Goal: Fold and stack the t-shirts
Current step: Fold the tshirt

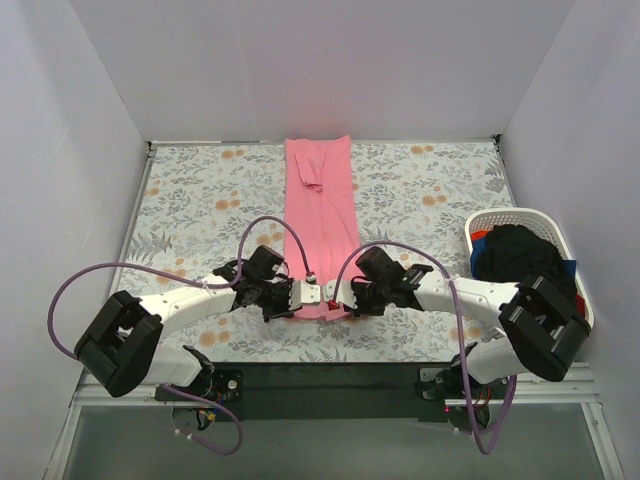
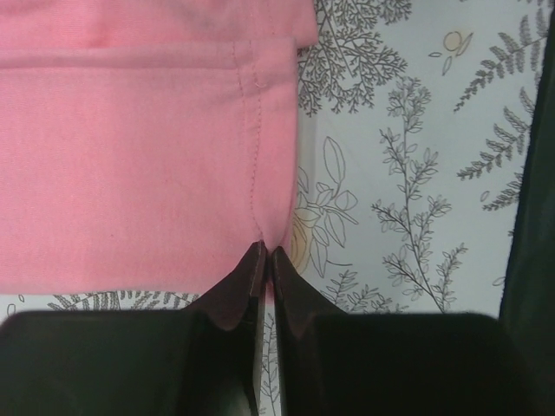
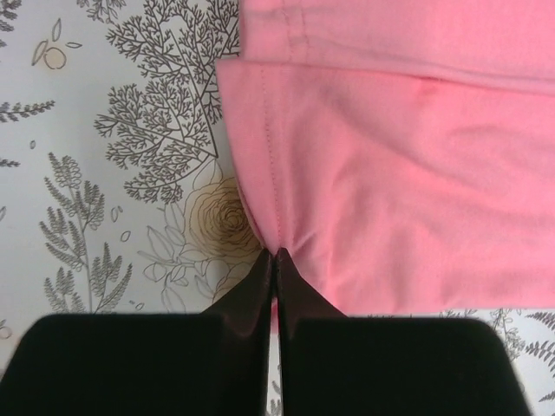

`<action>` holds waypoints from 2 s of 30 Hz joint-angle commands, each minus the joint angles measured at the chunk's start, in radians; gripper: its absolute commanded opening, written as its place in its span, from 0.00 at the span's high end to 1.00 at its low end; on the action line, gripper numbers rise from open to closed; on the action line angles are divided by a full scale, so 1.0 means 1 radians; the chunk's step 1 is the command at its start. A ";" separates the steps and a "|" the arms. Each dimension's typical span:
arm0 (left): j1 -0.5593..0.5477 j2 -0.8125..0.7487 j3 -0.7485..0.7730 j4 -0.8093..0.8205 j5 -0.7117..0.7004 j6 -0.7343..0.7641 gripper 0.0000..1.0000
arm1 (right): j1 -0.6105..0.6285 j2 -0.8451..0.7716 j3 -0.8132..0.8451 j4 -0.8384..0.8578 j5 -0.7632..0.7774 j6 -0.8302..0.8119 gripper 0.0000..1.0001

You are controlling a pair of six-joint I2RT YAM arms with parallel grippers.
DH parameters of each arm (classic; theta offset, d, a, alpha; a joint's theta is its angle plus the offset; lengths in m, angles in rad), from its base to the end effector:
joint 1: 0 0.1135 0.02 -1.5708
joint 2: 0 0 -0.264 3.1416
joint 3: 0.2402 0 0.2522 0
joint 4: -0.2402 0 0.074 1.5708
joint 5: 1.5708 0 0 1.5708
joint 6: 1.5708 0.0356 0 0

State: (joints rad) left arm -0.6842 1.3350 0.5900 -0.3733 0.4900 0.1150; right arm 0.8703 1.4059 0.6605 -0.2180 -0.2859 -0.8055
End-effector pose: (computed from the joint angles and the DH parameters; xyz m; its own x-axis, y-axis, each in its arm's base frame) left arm 0.1639 -0.1553 0.1534 -0.6100 0.6282 -0.4829 0.7924 0.4848 -0.3703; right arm 0.1593 0.2045 0.1630 0.2371 -0.7921 -0.5624 -0.9617 -0.1096 -0.2512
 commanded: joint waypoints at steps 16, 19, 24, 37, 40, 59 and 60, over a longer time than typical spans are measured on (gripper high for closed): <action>-0.008 -0.215 0.238 -0.444 0.173 -0.070 1.00 | 0.055 -0.239 0.165 -0.353 -0.108 0.160 0.99; 0.018 -0.206 0.269 -0.446 0.173 -0.072 1.00 | 0.016 -0.214 0.231 -0.357 -0.099 0.121 0.99; 0.101 -0.120 0.359 -0.421 0.212 -0.028 1.00 | -0.045 -0.150 0.313 -0.366 -0.125 0.054 0.99; 0.324 0.256 0.635 -0.355 0.263 0.103 1.00 | -0.215 0.145 0.536 -0.339 -0.177 -0.161 0.99; 0.354 0.337 0.679 -0.334 0.262 0.114 1.00 | -0.252 0.225 0.616 -0.337 -0.188 -0.205 0.99; 0.454 0.678 1.005 -0.289 0.223 0.132 1.00 | -0.390 0.597 0.990 -0.330 -0.223 -0.276 0.99; 0.454 0.684 1.011 -0.286 0.222 0.132 1.00 | -0.392 0.614 0.998 -0.328 -0.223 -0.277 0.99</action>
State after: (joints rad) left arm -0.2375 2.0205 1.5547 -0.6827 0.7136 0.2321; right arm 0.4881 2.0014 1.5982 -0.5579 -0.4862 -1.0512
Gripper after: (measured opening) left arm 0.034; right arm 0.022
